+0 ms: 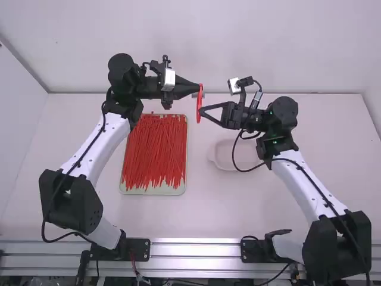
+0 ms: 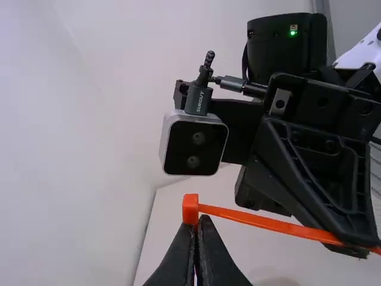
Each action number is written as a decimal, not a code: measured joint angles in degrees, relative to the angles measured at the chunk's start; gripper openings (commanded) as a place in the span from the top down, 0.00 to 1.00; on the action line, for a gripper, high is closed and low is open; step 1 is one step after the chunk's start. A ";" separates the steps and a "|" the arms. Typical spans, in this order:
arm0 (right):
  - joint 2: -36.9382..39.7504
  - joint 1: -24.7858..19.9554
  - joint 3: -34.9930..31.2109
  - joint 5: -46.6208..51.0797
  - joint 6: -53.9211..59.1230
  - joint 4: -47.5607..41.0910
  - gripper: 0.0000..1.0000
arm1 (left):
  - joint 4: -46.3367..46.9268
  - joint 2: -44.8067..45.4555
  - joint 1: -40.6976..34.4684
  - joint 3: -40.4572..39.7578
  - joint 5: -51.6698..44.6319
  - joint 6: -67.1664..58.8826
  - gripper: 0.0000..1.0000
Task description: Fasten the cable tie
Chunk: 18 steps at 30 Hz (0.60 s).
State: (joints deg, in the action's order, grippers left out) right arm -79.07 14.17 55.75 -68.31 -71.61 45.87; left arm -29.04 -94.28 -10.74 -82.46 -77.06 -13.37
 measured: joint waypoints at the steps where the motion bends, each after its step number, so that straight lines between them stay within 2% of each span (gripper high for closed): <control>1: 0.00 0.09 0.00 0.13 0.00 0.04 1.00 | 0.00 0.00 0.00 0.00 0.00 -0.02 0.98; 14: 0.00 -0.68 0.00 0.79 -0.02 0.07 1.00 | 0.33 0.00 -0.44 0.00 -0.24 -0.02 0.98; 18: 0.00 -0.68 0.00 0.85 -0.70 2.56 1.00 | 0.48 0.00 -0.90 0.00 -0.28 0.00 0.98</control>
State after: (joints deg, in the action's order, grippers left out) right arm -79.07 13.50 55.75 -67.46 -72.31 48.42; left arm -28.56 -94.28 -11.64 -82.46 -77.34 -13.37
